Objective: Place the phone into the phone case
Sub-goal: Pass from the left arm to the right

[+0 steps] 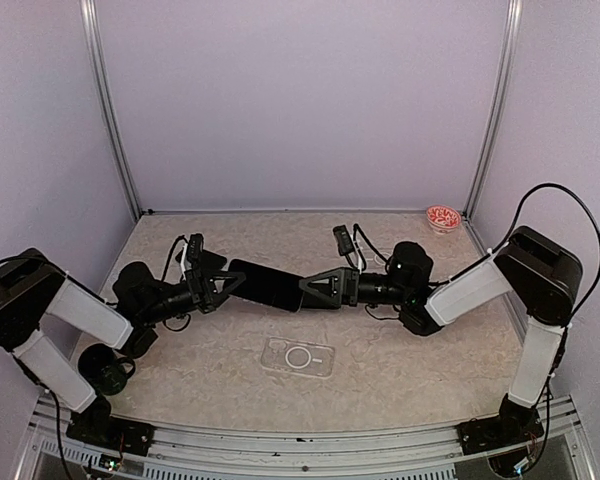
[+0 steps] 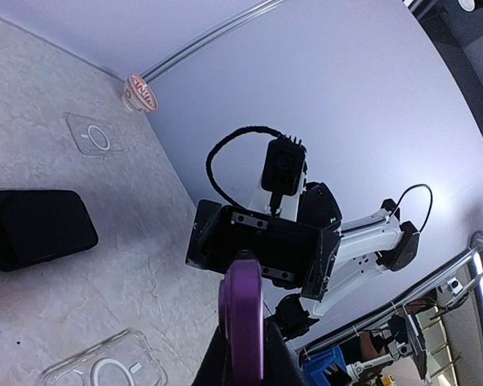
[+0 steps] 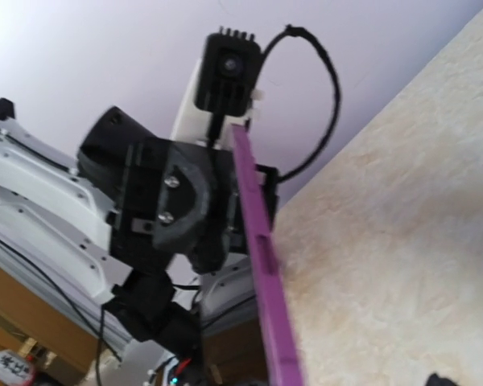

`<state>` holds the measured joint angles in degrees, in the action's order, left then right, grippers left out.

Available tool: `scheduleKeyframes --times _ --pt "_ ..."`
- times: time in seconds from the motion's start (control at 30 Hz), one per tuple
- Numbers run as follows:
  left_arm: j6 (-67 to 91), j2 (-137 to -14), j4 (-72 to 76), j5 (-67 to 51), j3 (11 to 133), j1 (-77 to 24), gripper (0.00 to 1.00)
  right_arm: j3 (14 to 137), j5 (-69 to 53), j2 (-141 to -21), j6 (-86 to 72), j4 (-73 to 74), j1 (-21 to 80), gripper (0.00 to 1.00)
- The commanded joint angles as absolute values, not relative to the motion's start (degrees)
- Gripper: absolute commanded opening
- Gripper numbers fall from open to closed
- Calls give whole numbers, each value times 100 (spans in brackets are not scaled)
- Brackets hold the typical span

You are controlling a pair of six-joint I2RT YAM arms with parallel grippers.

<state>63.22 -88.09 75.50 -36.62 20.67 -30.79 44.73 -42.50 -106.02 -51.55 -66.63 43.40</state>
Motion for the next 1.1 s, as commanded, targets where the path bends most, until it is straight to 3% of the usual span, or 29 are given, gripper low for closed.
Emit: scheduleKeyframes --times 0.0,0.73,1.07 --pt "6662 -9264 8937 -3436 2245 -3246 0 4536 -4363 -10762 -5655 -7270 4460 97" --pt "5836 -9877 8904 -2477 2549 -3776 0 4838 -4325 -10948 -5985 -7284 4803 89" --pt "5982 -10125 9127 -2562 2576 -3850 0 4984 -4391 -10917 -5978 -7214 4800 74"
